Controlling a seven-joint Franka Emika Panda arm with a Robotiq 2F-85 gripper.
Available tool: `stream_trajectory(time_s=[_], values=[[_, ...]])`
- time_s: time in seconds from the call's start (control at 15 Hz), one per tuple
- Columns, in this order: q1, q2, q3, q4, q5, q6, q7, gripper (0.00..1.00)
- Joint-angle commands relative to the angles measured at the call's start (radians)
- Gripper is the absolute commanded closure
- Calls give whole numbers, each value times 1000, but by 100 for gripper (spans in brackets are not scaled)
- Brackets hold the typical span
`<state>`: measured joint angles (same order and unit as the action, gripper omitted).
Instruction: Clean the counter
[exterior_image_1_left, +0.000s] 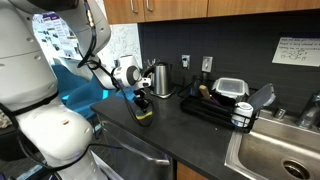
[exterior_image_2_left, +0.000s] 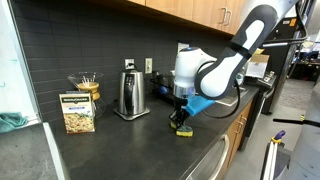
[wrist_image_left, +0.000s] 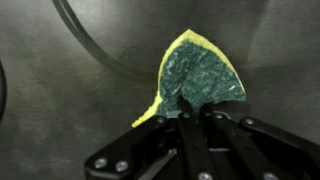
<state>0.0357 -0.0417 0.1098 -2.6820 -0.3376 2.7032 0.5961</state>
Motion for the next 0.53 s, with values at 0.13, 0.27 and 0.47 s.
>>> stream_trajectory(time_s=[0.13, 0.27, 0.47], values=[[89, 8, 64, -11, 101, 27, -76, 97], [115, 7, 84, -10, 141, 29, -113, 97], [144, 3, 105, -6, 188, 27, -168, 97]])
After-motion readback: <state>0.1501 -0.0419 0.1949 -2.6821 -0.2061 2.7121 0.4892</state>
